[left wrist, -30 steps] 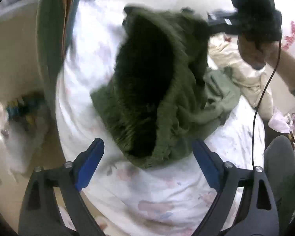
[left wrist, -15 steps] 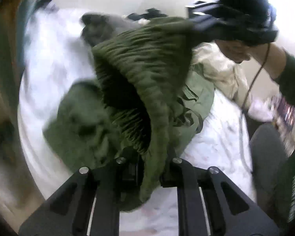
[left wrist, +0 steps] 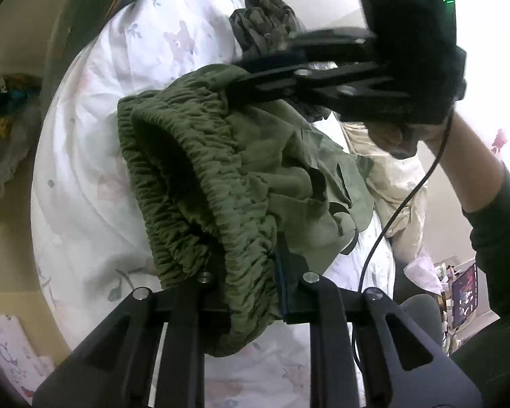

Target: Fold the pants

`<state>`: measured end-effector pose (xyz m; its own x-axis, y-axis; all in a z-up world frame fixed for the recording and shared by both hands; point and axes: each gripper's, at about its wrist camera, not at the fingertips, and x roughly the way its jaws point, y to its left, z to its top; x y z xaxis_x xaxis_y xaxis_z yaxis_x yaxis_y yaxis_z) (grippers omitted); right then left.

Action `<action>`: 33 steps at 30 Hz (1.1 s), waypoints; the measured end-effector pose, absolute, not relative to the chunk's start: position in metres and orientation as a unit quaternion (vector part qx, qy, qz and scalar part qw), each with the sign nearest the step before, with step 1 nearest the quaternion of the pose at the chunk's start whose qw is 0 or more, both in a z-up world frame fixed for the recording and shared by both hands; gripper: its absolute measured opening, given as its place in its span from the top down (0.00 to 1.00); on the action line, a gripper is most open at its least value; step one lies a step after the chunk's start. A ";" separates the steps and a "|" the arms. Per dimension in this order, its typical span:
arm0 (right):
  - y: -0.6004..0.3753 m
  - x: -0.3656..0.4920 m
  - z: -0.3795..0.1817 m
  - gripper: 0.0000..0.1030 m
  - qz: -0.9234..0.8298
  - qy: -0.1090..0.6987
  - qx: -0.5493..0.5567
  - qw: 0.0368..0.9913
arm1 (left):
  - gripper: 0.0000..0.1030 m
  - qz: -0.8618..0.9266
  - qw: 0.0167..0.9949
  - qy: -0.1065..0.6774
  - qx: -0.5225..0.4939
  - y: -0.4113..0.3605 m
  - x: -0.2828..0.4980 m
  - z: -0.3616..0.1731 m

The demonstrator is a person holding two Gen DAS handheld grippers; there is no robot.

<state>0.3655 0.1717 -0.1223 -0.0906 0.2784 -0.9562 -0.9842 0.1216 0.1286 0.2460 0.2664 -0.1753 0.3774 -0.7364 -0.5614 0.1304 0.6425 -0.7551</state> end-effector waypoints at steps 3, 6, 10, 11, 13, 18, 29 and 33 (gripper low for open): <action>0.181 0.364 -0.132 0.28 0.531 0.463 -0.408 0.581 | 0.83 -0.274 0.763 0.485 -0.328 0.268 0.243 -0.180; 0.186 0.381 -0.161 0.27 0.516 0.504 -0.396 0.568 | 0.83 -0.267 0.768 0.482 -0.325 0.269 0.243 -0.179; 0.188 0.378 -0.184 0.65 0.519 0.520 -0.401 0.547 | 0.85 -0.258 0.765 0.492 -0.326 0.266 0.244 -0.181; 0.188 0.373 -0.178 0.75 0.530 0.509 -0.402 0.547 | 0.86 -0.258 0.767 0.490 -0.326 0.267 0.244 -0.180; 0.183 0.363 -0.159 0.91 0.543 0.472 -0.413 0.559 | 0.89 -0.261 0.777 0.480 -0.312 0.262 0.243 -0.168; 0.173 0.388 -0.100 0.93 0.565 0.428 -0.365 0.604 | 0.89 -0.250 0.817 0.441 -0.276 0.264 0.254 -0.132; 0.183 0.422 -0.150 0.66 0.460 0.461 -0.316 0.690 | 0.59 -0.151 0.773 0.528 -0.318 0.291 0.289 -0.166; 0.096 0.429 -0.097 0.51 0.431 0.438 -0.227 0.755 | 0.20 -0.088 0.819 0.514 -0.240 0.294 0.271 -0.128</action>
